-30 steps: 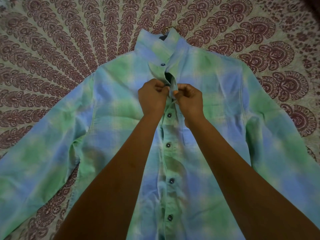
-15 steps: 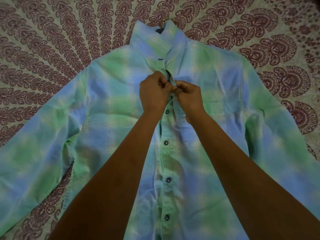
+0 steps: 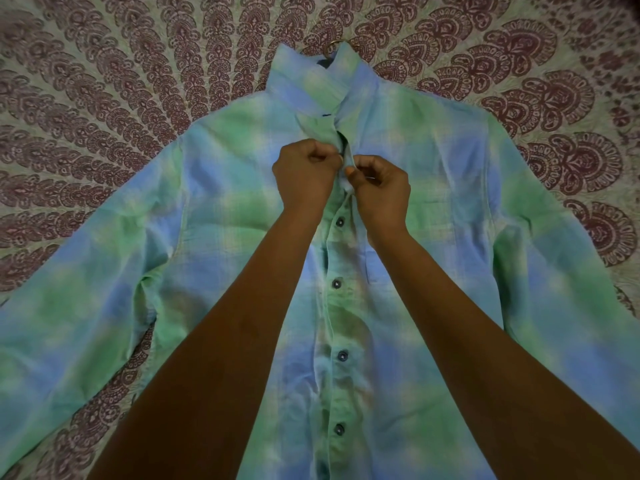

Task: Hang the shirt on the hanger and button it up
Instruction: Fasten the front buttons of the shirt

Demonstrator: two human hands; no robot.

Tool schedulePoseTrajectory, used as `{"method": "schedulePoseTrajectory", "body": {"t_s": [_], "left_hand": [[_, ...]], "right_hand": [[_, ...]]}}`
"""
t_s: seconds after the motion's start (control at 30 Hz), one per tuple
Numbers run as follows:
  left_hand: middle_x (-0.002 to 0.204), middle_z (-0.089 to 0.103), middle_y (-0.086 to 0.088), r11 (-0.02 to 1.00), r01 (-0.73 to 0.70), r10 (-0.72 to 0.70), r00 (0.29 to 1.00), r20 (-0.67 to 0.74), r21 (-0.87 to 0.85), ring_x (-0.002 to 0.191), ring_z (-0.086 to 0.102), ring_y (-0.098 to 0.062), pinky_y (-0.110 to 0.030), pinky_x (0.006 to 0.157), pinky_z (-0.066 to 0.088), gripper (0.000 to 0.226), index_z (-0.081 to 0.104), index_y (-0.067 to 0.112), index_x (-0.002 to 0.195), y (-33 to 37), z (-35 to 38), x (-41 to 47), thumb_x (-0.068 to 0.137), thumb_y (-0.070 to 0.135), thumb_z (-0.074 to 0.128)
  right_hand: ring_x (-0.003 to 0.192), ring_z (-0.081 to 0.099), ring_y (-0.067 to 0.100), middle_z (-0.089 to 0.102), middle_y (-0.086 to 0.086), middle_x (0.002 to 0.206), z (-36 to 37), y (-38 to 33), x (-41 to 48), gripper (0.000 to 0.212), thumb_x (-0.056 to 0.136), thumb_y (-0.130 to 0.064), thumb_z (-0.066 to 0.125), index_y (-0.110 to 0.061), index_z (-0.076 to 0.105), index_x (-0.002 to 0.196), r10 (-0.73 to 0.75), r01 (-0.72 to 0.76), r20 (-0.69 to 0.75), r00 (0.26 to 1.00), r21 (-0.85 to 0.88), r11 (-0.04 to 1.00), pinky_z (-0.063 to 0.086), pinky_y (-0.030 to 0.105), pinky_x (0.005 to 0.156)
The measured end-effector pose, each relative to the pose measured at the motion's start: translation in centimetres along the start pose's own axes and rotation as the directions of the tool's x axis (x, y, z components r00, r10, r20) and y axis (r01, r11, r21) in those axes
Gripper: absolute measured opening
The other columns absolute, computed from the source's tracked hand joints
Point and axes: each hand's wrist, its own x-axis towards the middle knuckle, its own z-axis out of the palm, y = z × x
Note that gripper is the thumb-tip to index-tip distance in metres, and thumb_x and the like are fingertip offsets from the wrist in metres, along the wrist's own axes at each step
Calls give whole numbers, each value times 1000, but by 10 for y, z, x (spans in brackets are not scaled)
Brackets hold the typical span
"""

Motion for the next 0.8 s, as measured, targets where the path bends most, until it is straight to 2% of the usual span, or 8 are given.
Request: {"method": "schedulePoseTrajectory", "body": {"t_s": [0.13,0.3,0.37,0.47,0.57,0.63,0.7,0.8], "left_hand": [[69,67,-3,999,11,-9,999,40,-39,70,66,-20,-38,80,57,11,74,8,80,-1,-3,-3,75,5,64],[68,67,-3,998,11,-5,996,91,-67,71,66,-19,-38,80,57,10,72,8,81,-3,-7,-6,77,4,64],[66,66,1,997,11,-3,994,112,-79,67,66,-16,-34,77,58,10,70,11,77,-4,-8,-6,78,4,64],[65,65,-2,985,88,-61,982,179,-148,55,62,-9,-21,60,54,12,68,12,74,-4,-11,-2,80,2,64],[65,63,-5,968,156,-97,955,281,-198,49,58,-5,-16,55,50,12,66,11,74,-2,-15,0,81,1,64],[63,63,-5,974,140,-89,959,267,-176,48,58,-6,-18,55,50,15,66,13,71,-1,-12,1,80,1,65],[62,64,-5,990,96,-73,978,197,-108,50,60,-10,-23,59,53,18,66,17,67,0,-6,1,77,3,67],[66,68,-8,999,25,-19,987,161,-35,59,63,-16,-28,69,57,19,65,20,65,-1,-1,3,74,3,66]], "right_hand": [[79,60,10,66,3,88,2,0,0,16,81,-4,65,-2,69,96,50,-49,-9,999,47,998,52,30,85],[84,62,16,68,11,93,2,0,1,19,82,-4,65,0,68,99,62,-62,5,998,48,997,52,38,87],[85,62,15,69,11,94,1,0,1,20,82,-4,64,1,68,101,51,-51,11,999,35,998,52,37,87],[85,62,15,70,15,98,0,0,2,20,83,-4,62,1,68,101,41,-41,21,999,25,999,52,37,88],[82,63,19,71,12,90,0,4,0,13,84,-3,60,-1,70,92,18,-18,48,999,3,1000,53,41,86],[85,67,25,72,12,90,2,8,-2,13,83,-4,60,-3,71,90,27,-28,37,999,26,999,53,45,87],[87,68,27,72,14,91,2,10,-2,14,82,-3,60,-3,70,93,66,-67,14,998,75,995,53,44,88],[71,63,19,69,10,80,0,8,-2,16,81,1,59,-9,68,91,84,-83,-4,996,81,993,53,38,74]]}}
